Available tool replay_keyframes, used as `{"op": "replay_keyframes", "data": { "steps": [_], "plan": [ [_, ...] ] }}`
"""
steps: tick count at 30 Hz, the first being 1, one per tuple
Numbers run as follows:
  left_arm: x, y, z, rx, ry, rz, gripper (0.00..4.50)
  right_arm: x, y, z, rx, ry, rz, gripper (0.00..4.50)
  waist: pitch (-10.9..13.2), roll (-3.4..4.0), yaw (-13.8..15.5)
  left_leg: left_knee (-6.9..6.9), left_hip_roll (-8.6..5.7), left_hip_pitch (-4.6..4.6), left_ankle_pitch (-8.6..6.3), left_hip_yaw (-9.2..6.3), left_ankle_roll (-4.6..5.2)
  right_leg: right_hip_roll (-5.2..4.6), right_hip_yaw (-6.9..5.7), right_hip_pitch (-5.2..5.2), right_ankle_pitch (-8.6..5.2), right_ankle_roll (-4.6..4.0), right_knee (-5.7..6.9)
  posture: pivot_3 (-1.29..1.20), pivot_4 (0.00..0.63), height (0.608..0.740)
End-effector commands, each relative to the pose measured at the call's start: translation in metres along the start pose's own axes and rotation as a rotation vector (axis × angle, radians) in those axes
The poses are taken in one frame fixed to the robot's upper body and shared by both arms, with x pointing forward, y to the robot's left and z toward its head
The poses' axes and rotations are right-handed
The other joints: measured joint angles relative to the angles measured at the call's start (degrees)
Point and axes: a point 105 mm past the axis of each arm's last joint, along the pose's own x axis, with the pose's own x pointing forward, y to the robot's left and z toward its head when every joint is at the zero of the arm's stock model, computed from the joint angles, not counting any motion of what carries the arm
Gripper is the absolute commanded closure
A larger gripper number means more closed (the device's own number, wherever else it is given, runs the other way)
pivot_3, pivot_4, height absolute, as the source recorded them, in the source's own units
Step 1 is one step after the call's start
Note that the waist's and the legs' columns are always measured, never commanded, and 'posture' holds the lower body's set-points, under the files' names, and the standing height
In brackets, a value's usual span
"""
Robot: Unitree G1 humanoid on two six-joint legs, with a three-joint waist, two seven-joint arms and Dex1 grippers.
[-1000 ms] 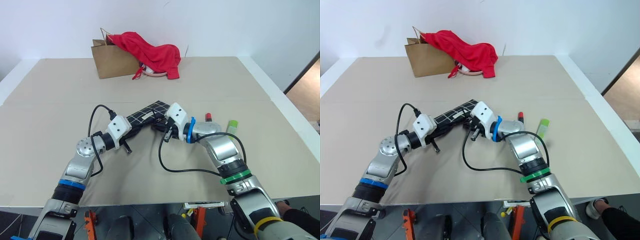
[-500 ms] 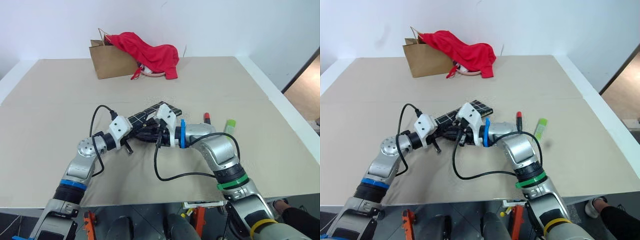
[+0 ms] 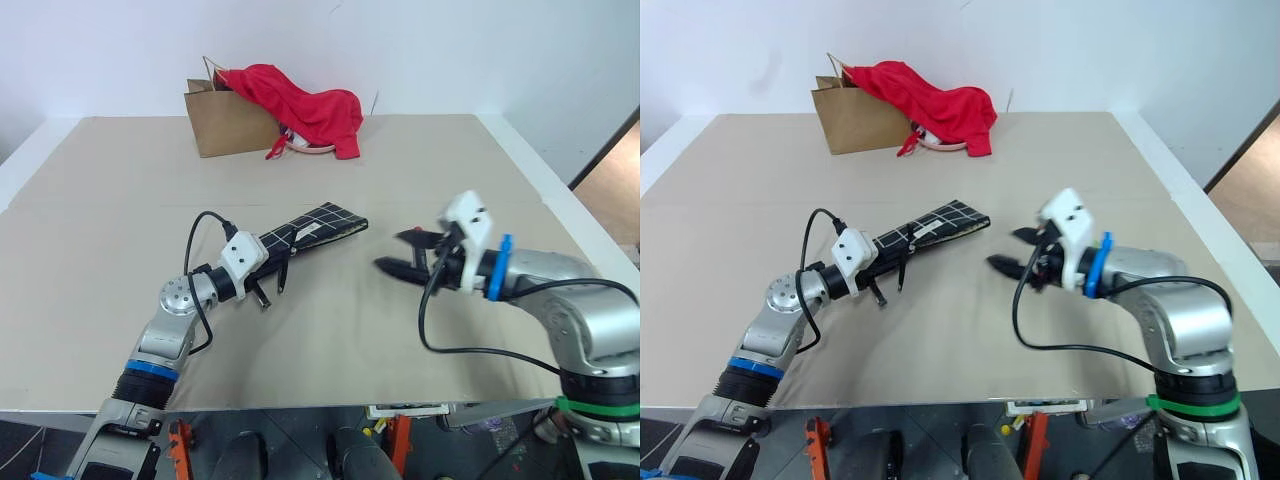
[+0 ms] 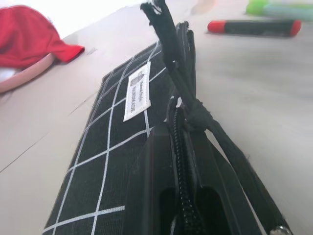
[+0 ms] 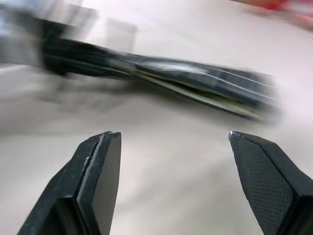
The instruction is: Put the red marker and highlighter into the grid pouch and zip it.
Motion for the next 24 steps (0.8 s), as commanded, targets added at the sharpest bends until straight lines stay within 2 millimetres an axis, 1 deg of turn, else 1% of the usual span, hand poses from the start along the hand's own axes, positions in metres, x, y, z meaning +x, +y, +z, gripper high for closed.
{"op": "replay_keyframes", "data": {
  "steps": [1, 3, 4, 5, 9, 12, 15, 19, 24],
  "plan": [
    [-0.001, 0.005, 0.01, 0.009, -0.047, 0.023, 4.5, -0.013, -0.03, -0.004, 0.028, 0.028, -0.231, 0.69, 0.0, 0.0, -0.2, 0.0, 0.0, 0.02, 0.01, 0.01, 0.0, 0.02, 0.03, 0.0, 0.0, 0.01, 0.01, 0.0, 0.15, 0.74],
    [0.0, 0.004, 0.01, 0.006, -0.052, 0.02, 4.5, -0.016, -0.041, -0.015, 0.065, 0.069, -0.329, 0.69, 0.0, 0.0, -0.2, -0.01, 0.03, 0.07, 0.03, 0.01, 0.02, 0.08, 0.07, 0.0, 0.0, 0.03, 0.03, 0.0, 0.15, 0.74],
    [0.002, 0.004, 0.01, 0.003, -0.054, 0.018, 4.5, -0.017, -0.047, -0.024, 0.092, 0.097, -0.391, 0.69, 0.0, 0.0, -0.1, -0.01, 0.05, 0.07, 0.03, 0.0, 0.03, 0.09, 0.06, 0.01, -0.01, 0.04, 0.03, 0.0, 0.15, 0.74],
    [0.003, 0.003, 0.01, 0.001, -0.055, 0.016, 4.5, -0.017, -0.05, -0.03, 0.11, 0.116, -0.435, 0.69, 0.0, 0.0, -0.1, -0.02, 0.04, 0.05, 0.05, 0.0, 0.03, 0.07, 0.06, 0.01, -0.09, 0.18, 0.04, 0.0, 0.15, 0.74],
    [0.006, -0.001, 0.009, -0.012, -0.062, 0.012, 4.5, -0.011, -0.051, -0.052, 0.188, 0.168, -0.514, 0.69, 0.0, -0.01, -0.1, -0.03, -0.02, 0.04, 0.05, 0.05, 0.03, 0.02, 0.13, 0.0, -0.09, 0.2, 0.03, 0.0, 0.15, 0.74],
    [0.007, -0.002, 0.007, -0.022, -0.064, 0.017, 4.5, -0.015, -0.06, -0.067, 0.212, 0.211, -0.585, 0.69, 0.0, 0.0, -0.1, -0.04, -0.05, 0.01, 0.05, 0.08, 0.03, -0.03, 0.16, -0.01, -0.09, 0.21, 0.03, 0.0, 0.15, 0.74],
    [0.008, -0.004, 0.006, -0.032, -0.067, 0.026, 4.5, -0.016, -0.067, -0.074, 0.243, 0.224, -0.627, 0.69, 0.0, 0.0, -0.1, -0.04, -0.08, 0.0, 0.05, 0.08, 0.03, -0.05, 0.16, -0.01, -0.09, 0.21, 0.02, 0.0, 0.15, 0.74],
    [0.008, -0.004, 0.005, -0.036, -0.071, 0.034, 4.5, -0.008, -0.063, -0.079, 0.268, 0.24, -0.614, 0.69, 0.0, 0.0, -0.1, -0.03, -0.05, 0.02, 0.05, 0.06, 0.03, 0.0, 0.15, 0.0, -0.11, 0.25, 0.03, 0.0, 0.15, 0.74],
    [0.008, -0.002, 0.005, -0.034, -0.076, 0.052, 4.5, -0.002, -0.063, -0.093, 0.303, 0.266, -0.636, 0.69, 0.0, -0.03, -0.2, -0.03, -0.02, 0.08, 0.05, 0.06, 0.03, 0.03, 0.16, 0.03, -0.1, 0.27, 0.03, 0.0, 0.15, 0.74]
  ]
}}
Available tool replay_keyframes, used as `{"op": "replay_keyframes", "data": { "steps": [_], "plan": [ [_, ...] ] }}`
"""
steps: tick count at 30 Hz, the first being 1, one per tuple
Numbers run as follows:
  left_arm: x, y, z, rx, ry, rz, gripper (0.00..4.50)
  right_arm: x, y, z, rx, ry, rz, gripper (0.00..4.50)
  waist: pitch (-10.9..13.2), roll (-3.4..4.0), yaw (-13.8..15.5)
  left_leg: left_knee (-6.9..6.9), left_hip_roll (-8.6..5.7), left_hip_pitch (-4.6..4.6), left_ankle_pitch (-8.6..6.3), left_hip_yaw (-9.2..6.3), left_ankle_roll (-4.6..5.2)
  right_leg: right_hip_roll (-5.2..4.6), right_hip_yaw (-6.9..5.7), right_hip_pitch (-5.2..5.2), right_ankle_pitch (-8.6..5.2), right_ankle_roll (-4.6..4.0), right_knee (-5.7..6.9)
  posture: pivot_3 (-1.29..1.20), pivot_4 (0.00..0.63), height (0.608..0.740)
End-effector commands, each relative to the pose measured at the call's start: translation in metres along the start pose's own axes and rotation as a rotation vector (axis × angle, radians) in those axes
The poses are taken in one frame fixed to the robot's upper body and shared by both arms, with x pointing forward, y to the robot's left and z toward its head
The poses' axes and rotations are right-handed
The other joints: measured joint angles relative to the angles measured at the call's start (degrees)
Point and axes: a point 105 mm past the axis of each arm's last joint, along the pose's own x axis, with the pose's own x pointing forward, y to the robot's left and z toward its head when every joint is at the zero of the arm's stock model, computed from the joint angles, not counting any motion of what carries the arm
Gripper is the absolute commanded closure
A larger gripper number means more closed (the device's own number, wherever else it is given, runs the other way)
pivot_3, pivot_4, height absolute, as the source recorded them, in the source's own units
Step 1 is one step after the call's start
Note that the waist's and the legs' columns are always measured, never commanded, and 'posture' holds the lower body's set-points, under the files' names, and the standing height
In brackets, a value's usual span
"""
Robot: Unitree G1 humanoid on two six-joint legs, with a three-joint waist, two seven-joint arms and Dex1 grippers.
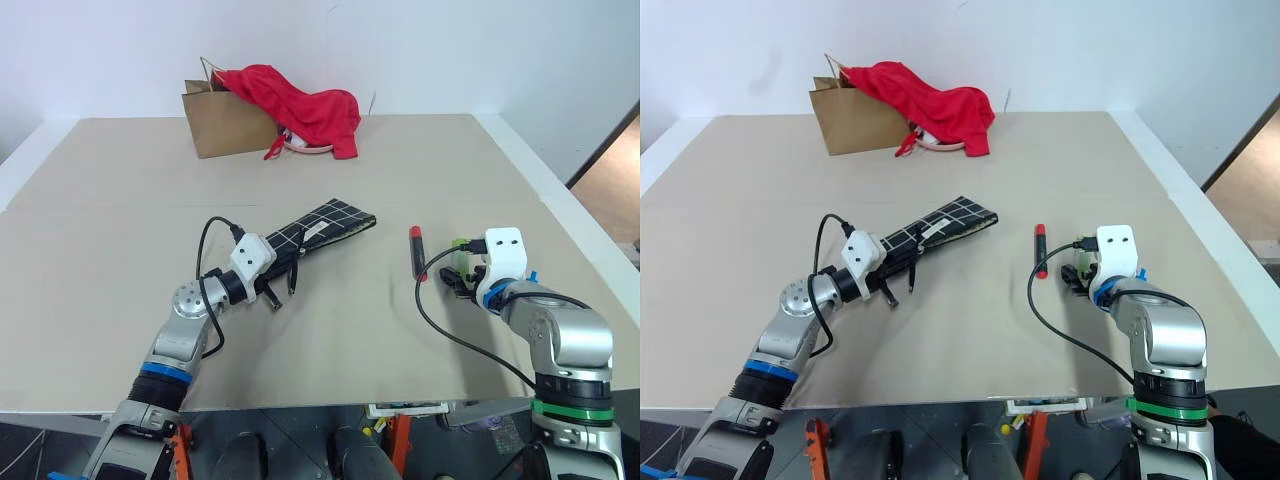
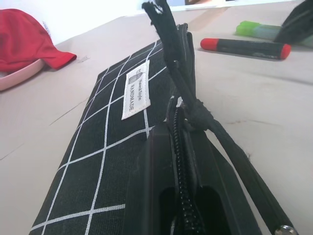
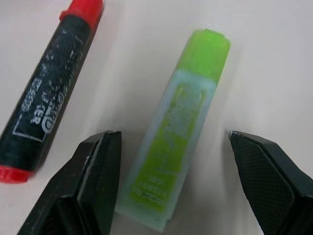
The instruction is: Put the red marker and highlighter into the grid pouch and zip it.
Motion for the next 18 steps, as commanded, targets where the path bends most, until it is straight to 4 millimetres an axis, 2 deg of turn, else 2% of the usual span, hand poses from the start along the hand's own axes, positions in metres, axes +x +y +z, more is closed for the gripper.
{"op": "replay_keyframes", "data": {
  "steps": [1, 2, 3, 5, 6, 7, 9, 11, 13, 16, 18],
  "plan": [
    [-0.002, 0.007, 0.007, 0.021, -0.035, 0.033, 4.5, 0.005, -0.005, -0.006, 0.017, 0.007, -0.042, 0.93, 0.0, -0.05, 0.0, 0.01, 0.0, 0.02, 0.0, 0.0, 0.0, 0.0, 0.0, 0.02, 0.0, 0.01, 0.0, 0.0, 0.15, 0.74],
    [-0.003, 0.007, 0.007, 0.021, -0.036, 0.035, 4.5, 0.007, -0.01, -0.01, 0.03, 0.013, -0.063, 1.33, 0.0, -0.06, 0.0, 0.01, 0.01, 0.08, 0.0, 0.01, 0.0, 0.01, 0.02, 0.07, 0.01, 0.03, 0.0, 0.0, 0.15, 0.74],
    [-0.003, 0.007, 0.007, 0.021, -0.037, 0.036, 4.5, 0.008, -0.015, -0.014, 0.043, 0.014, -0.091, 1.55, -0.1, -0.08, 0.0, 0.03, 0.0, 0.12, 0.01, 0.02, 0.01, 0.0, 0.02, 0.11, 0.02, 0.04, 0.0, 0.0, 0.15, 0.74],
    [-0.002, 0.007, 0.007, 0.021, -0.038, 0.038, 4.5, 0.01, -0.028, -0.021, 0.061, 0.016, -0.148, 2.45, -0.1, -0.12, 0.0, 0.06, -0.01, 0.18, 0.04, 0.01, 0.05, -0.01, 0.01, 0.21, 0.06, 0.09, -0.02, 0.0, 0.15, 0.74],
    [-0.003, 0.007, 0.008, 0.021, -0.039, 0.037, 4.5, 0.01, -0.031, -0.022, 0.076, 0.016, -0.156, 3.06, -0.1, -0.13, 0.1, 0.06, -0.02, 0.2, 0.05, 0.02, 0.06, -0.02, 0.02, 0.23, 0.06, 0.1, -0.03, 0.0, 0.15, 0.74],
    [-0.003, 0.007, 0.008, 0.022, -0.039, 0.036, 4.5, 0.009, -0.034, -0.023, 0.082, 0.012, -0.165, 3.4, -0.1, -0.14, 0.3, 0.07, -0.06, 0.21, 0.08, -0.01, 0.09, -0.04, 0.01, 0.29, 0.07, 0.11, -0.06, 0.0, 0.15, 0.74],
    [-0.004, 0.007, 0.008, 0.023, -0.039, 0.031, 4.5, 0.008, -0.04, -0.018, 0.1, -0.015, -0.182, 3.42, -0.1, -0.13, 0.3, 0.07, -0.09, 0.27, 0.11, -0.07, 0.1, -0.04, 0.01, 0.52, 0.07, 0.15, -0.24, 0.0, 0.15, 0.74],
    [-0.005, 0.009, 0.008, 0.021, -0.037, 0.027, 4.5, 0.006, -0.045, -0.004, 0.104, -0.079, -0.199, 3.42, -0.1, -0.13, 0.3, 0.05, -0.1, 0.3, 0.11, -0.06, 0.1, -0.07, 0.02, 0.62, 0.11, 0.22, -0.4, 0.0, 0.15, 0.74],
    [-0.007, 0.01, 0.007, 0.013, -0.031, 0.023, 4.5, 0.004, -0.041, 0.016, 0.069, -0.169, -0.163, 3.42, -0.1, -0.09, 0.2, 0.03, -0.1, 0.25, 0.11, -0.05, 0.1, -0.07, 0.04, 0.63, 0.16, 0.27, -0.57, 0.0, 0.15, 0.74],
    [-0.009, 0.009, 0.003, 0.009, -0.006, -0.009, 4.5, -0.013, -0.004, 0.062, -0.015, -0.385, 0.11, 3.42, 0.0, 0.0, 0.0, -0.04, -0.1, 0.17, 0.09, 0.0, 0.12, -0.07, 0.12, 0.55, 0.18, 0.3, -0.68, 0.0, 0.15, 0.74],
    [-0.01, 0.008, 0.002, 0.008, -0.001, -0.024, 4.5, -0.037, 0.026, 0.082, -0.187, -0.509, 0.31, 3.42, 0.0, 0.09, -0.1, -0.1, -0.07, 0.16, 0.05, 0.03, 0.19, -0.03, 0.18, 0.5, 0.18, 0.3, -0.7, 0.0, 0.15, 0.74]
  ]
}}
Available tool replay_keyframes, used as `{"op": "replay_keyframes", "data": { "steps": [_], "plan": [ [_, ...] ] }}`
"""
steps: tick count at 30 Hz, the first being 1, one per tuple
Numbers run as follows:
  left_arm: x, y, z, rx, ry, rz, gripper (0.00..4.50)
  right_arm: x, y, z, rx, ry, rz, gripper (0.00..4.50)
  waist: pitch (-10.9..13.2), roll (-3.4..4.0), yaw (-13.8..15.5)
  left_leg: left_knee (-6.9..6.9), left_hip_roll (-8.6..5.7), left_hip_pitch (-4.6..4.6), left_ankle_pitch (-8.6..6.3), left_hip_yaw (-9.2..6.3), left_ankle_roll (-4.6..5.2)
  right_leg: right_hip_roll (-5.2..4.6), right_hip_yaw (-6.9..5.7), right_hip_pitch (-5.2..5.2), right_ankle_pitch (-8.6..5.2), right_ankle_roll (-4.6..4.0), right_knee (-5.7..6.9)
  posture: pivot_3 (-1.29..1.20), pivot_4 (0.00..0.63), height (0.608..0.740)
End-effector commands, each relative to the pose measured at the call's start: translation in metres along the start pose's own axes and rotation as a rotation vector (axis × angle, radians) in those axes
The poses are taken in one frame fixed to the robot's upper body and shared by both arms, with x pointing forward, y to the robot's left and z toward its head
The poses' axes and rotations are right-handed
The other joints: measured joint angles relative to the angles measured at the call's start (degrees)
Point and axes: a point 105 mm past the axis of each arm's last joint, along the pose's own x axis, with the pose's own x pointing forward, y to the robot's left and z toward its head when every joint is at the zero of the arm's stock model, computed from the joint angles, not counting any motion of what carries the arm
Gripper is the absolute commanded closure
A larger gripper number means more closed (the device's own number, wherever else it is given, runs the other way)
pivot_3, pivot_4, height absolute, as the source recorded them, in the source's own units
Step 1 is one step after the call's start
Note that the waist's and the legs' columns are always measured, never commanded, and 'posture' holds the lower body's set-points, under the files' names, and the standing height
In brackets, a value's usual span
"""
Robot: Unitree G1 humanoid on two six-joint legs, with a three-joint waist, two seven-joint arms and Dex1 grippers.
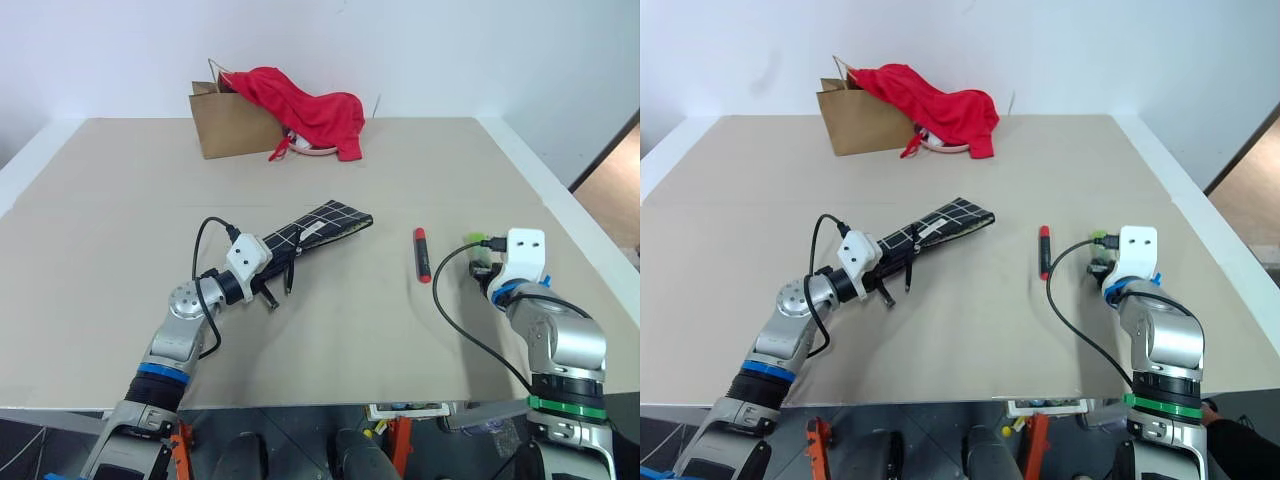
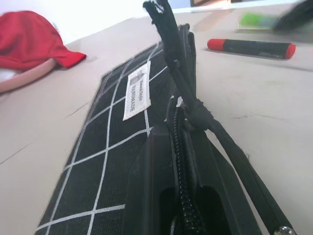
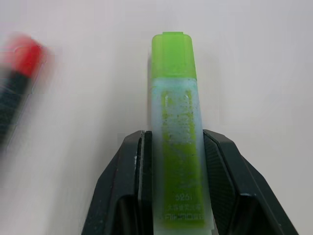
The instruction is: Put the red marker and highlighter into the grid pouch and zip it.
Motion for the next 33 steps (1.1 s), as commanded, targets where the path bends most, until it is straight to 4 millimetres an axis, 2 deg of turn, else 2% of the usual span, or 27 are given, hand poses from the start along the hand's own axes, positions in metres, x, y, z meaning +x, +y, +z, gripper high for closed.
{"op": "replay_keyframes", "data": {
  "steps": [1, 3, 4, 7, 10, 18, 27, 33],
  "plan": [
    [-0.003, 0.003, 0.006, 0.008, -0.018, -0.014, 4.5, -0.032, 0.057, 0.068, -0.265, -0.298, 0.383, 3.42, 0.1, 0.12, 0.0, -0.02, 0.01, -0.02, -0.02, -0.03, 0.03, 0.02, -0.03, -0.01, -0.02, -0.01, 0.0, 0.0, 0.15, 0.74],
    [-0.004, 0.002, 0.006, 0.008, -0.017, -0.027, 4.5, -0.051, 0.083, 0.068, -0.471, -0.309, 0.574, 3.42, 0.0, 0.12, 0.1, -0.08, 0.03, -0.05, -0.03, -0.1, 0.04, 0.04, -0.13, -0.04, -0.08, -0.04, -0.01, 0.0, 0.15, 0.74],
    [-0.004, 0.002, 0.006, 0.009, -0.017, -0.032, 4.5, -0.056, 0.089, 0.063, -0.585, -0.289, 0.632, 3.42, 0.0, 0.11, 0.1, -0.1, 0.05, -0.05, -0.05, -0.15, 0.05, 0.05, -0.22, 0.0, -0.11, -0.06, -0.04, 0.0, 0.15, 0.74],
    [-0.004, 0.002, 0.007, 0.007, -0.016, -0.041, 4.5, -0.058, 0.093, 0.049, -0.801, -0.231, 0.721, 3.42, 0.0, 0.08, 0.2, -0.08, 0.06, -0.05, -0.09, -0.19, 0.02, 0.01, -0.32, 0.06, -0.15, -0.07, -0.1, 0.0, 0.15, 0.74],
    [-0.005, 0.002, 0.009, 0.006, -0.017, -0.045, 4.5, -0.054, 0.097, 0.044, -0.899, -0.224, 0.768, 3.42, 0.1, 0.08, 0.2, 0.01, 0.0, -0.05, -0.08, -0.12, 0.01, -0.03, -0.23, 0.06, -0.12, -0.04, -0.09, 0.0, 0.15, 0.74],
    [-0.008, -0.002, 0.019, -0.014, -0.04, -0.064, 4.5, -0.028, 0.106, 0.047, -1.0, -0.301, 0.748, 3.42, 0.1, 0.07, 0.2, 0.06, 0.08, 0.0, -0.05, -0.05, -0.03, 0.04, -0.15, 0.03, -0.01, -0.08, -0.08, 0.0, 0.15, 0.74],
    [-0.009, 0.0, 0.029, -0.013, -0.055, -0.074, 4.5, -0.02, 0.105, 0.043, -1.032, -0.292, 0.756, 3.42, 0.1, 0.07, 0.4, 0.01, 0.0, -0.05, -0.06, -0.07, -0.03, -0.06, -0.17, 0.03, 0.08, -0.38, -0.07, 0.0, 0.15, 0.74],
    [-0.01, 0.002, 0.028, -0.014, -0.051, -0.065, 4.5, -0.025, 0.097, 0.048, -1.026, -0.288, 0.76, 3.42, 0.1, 0.07, 0.4, 0.03, 0.03, -0.03, -0.06, -0.09, -0.04, -0.02, -0.19, 0.03, 0.09, -0.38, -0.06, 0.0, 0.15, 0.74]
  ]
}}
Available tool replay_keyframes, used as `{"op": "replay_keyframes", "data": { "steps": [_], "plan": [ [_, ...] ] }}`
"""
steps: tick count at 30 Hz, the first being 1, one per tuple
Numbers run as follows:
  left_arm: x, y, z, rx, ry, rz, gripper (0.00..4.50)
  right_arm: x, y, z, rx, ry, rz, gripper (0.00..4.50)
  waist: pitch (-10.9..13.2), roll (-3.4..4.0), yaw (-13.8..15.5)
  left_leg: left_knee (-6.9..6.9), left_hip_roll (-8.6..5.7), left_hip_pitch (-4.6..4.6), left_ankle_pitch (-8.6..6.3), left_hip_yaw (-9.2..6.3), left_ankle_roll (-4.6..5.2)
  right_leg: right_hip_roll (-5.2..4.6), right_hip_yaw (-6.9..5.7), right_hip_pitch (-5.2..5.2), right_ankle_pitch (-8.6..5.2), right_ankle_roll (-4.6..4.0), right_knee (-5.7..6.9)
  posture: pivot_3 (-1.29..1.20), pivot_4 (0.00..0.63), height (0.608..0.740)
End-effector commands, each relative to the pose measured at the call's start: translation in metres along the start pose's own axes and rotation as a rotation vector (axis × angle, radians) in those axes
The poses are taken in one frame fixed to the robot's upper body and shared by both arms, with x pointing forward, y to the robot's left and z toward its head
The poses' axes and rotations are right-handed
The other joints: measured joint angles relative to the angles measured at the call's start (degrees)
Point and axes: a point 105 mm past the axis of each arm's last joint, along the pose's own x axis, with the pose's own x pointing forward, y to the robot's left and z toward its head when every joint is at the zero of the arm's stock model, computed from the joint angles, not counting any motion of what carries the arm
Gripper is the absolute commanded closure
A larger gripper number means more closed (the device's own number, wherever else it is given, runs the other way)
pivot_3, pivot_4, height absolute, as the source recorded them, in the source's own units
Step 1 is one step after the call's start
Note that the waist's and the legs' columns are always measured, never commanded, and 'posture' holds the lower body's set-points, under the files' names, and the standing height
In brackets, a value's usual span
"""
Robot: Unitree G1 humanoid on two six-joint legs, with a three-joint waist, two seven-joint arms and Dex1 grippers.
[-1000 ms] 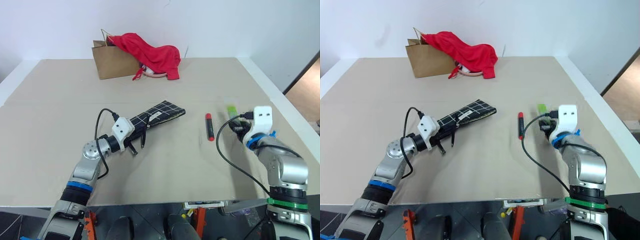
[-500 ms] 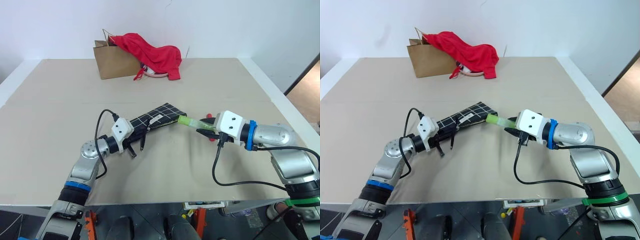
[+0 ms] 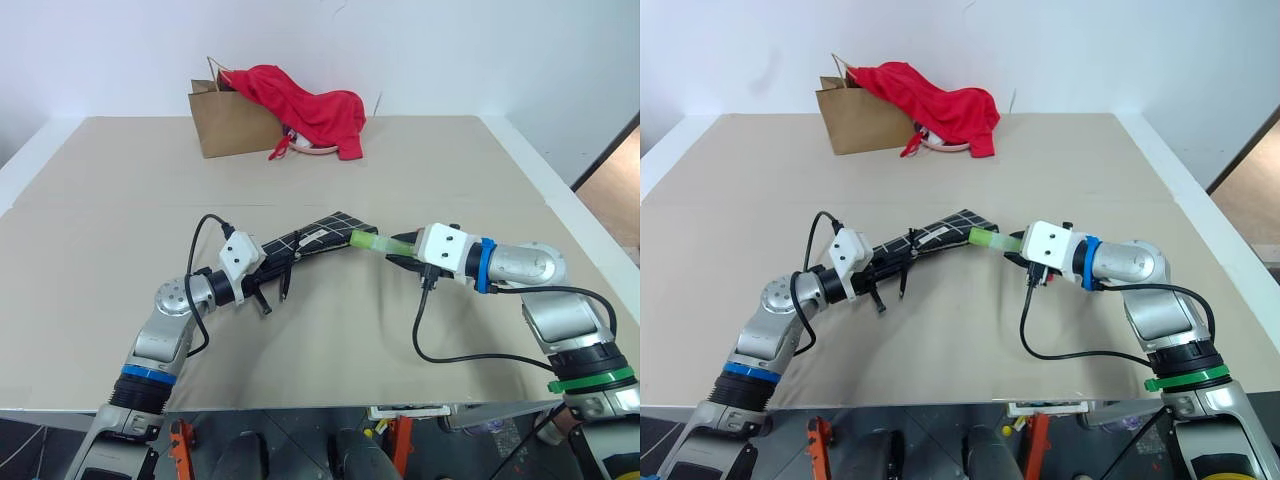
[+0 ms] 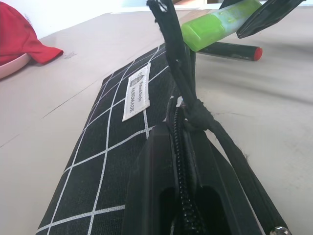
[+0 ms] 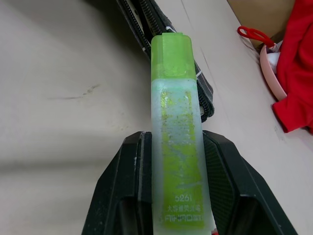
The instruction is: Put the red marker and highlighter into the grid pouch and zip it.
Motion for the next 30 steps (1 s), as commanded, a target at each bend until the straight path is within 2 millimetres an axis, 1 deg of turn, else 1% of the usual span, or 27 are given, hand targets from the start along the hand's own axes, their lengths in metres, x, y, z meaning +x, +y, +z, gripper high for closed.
{"op": "replay_keyframes", "data": {
  "steps": [1, 9, 15, 19, 23, 30],
  "plan": [
    [-0.002, 0.007, 0.017, 0.035, -0.052, 0.016, 4.5, -0.014, -0.016, 0.01, -0.037, -0.018, -0.036, 3.42, 0.0, 0.0, 0.0, 0.0, 0.0, 0.0, 0.0, 0.0, 0.0, 0.0, 0.0, 0.0, 0.0, 0.0, 0.0, 0.0, 0.15, 0.74],
    [0.0, 0.007, 0.017, 0.03, -0.059, 0.018, 4.5, -0.02, -0.017, 0.002, -0.024, 0.013, -0.03, 3.42, 0.0, 0.0, 0.0, 0.0, 0.0, 0.0, 0.0, 0.0, 0.0, 0.0, 0.0, 0.01, 0.01, -0.02, 0.0, 0.0, 0.15, 0.74],
    [0.001, 0.002, 0.018, 0.038, -0.062, -0.006, 4.5, -0.016, -0.019, -0.003, -0.006, 0.022, -0.038, 3.42, 0.0, 0.0, 0.0, 0.02, -0.01, 0.0, 0.0, 0.01, 0.0, -0.01, 0.01, 0.01, 0.01, -0.02, 0.0, 0.0, 0.15, 0.74],
    [-0.001, -0.007, 0.014, 0.075, -0.042, -0.048, 4.5, -0.014, -0.018, -0.006, 0.002, 0.025, -0.035, 3.42, 0.0, 0.0, 0.0, 0.02, -0.01, 0.0, 0.0, 0.0, 0.0, 0.0, 0.01, 0.01, 0.02, -0.03, 0.0, 0.0, 0.15, 0.74],
    [-0.002, -0.011, 0.01, 0.093, -0.026, -0.077, 4.5, -0.008, -0.017, -0.003, -0.006, 0.018, -0.023, 3.42, 0.0, 0.0, 0.0, 0.01, -0.01, 0.01, 0.0, 0.01, 0.0, 0.0, 0.02, 0.01, 0.03, -0.04, 0.0, 0.0, 0.15, 0.74],
    [-0.002, -0.015, 0.01, 0.124, -0.013, -0.108, 4.5, 0.003, -0.014, 0.005, -0.022, -0.002, 0.009, 3.42, 0.0, 0.0, 0.0, 0.02, 0.0, 0.01, 0.0, 0.01, 0.0, 0.01, 0.0, 0.01, 0.03, -0.04, 0.02, 0.0, 0.15, 0.74]
  ]
}}
